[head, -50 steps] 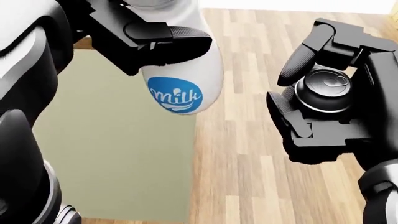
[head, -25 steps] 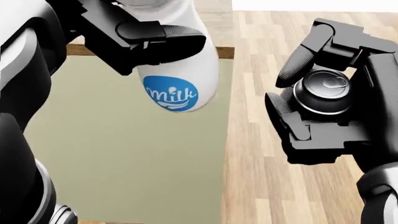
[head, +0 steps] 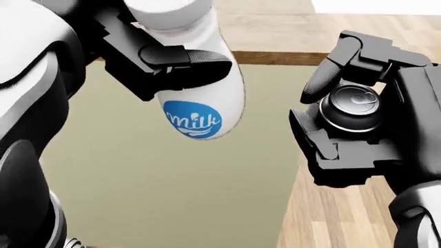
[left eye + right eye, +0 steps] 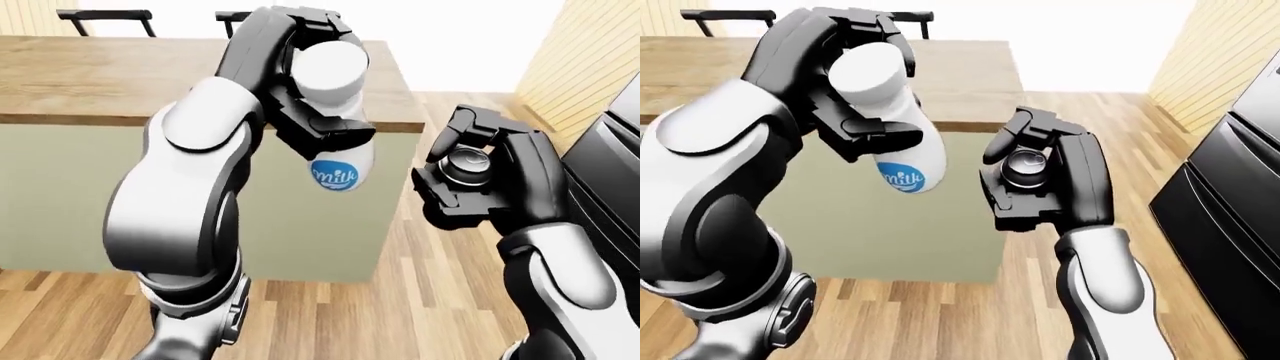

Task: Move the drinks to the dining counter.

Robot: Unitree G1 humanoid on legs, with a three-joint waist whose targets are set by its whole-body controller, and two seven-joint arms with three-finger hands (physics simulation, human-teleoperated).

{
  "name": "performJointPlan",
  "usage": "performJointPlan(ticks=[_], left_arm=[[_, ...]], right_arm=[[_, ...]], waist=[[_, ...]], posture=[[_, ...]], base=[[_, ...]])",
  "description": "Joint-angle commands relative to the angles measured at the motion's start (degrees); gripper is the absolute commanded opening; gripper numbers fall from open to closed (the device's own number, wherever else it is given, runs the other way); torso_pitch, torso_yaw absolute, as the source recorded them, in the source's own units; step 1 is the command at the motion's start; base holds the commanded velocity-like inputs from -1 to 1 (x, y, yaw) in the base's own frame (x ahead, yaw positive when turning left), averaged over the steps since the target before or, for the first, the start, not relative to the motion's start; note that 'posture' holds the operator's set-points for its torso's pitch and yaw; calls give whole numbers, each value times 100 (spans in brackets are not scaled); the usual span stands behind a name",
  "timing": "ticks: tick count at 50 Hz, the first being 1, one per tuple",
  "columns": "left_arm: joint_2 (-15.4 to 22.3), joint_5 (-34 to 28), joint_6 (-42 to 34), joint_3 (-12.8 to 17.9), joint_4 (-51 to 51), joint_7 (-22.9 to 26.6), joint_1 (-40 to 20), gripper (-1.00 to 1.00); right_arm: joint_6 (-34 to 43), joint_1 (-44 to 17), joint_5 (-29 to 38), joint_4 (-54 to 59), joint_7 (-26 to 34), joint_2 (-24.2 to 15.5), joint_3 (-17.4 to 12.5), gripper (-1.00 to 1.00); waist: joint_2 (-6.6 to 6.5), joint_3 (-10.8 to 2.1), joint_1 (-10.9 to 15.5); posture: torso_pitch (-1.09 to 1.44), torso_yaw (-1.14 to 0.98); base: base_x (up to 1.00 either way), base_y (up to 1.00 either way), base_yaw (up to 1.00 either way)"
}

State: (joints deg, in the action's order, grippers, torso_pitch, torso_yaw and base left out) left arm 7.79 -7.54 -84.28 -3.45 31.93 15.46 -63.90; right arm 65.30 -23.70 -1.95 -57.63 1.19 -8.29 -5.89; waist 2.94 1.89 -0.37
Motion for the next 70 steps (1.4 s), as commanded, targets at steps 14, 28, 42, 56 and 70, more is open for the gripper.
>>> performJointPlan(ticks=[14, 28, 42, 56, 70], left_arm=[[493, -326, 274, 260, 306, 294, 35, -100], [1149, -616, 487, 379, 60, 863, 122, -100], [1233, -1295, 713, 360, -755, 1579, -568, -100], [1194, -1559, 666, 389, -810, 1827, -796, -100], [1211, -1750, 713, 419, -740, 2017, -723, -100]], right_arm=[[-42, -1037, -250, 428, 77, -45, -80, -100], [101, -2560, -729, 1555, -128, -178, -300, -100], [230, -3241, -1555, 1899, -698, -493, -352, -100], [190, -3291, -1773, 1944, -889, -597, -302, -100], [169, -3382, -1906, 2004, -1013, -653, -285, -100]], waist=[[-388, 129, 12], [-114, 49, 137], [-522, 12, 19], [121, -36, 129], [-598, -161, -23]], posture=[[0, 0], [0, 0], [0, 0], [0, 0], [0, 0]], base=[[0, 17, 0], [0, 0, 0], [12, 0, 0], [19, 0, 0], [11, 0, 0]])
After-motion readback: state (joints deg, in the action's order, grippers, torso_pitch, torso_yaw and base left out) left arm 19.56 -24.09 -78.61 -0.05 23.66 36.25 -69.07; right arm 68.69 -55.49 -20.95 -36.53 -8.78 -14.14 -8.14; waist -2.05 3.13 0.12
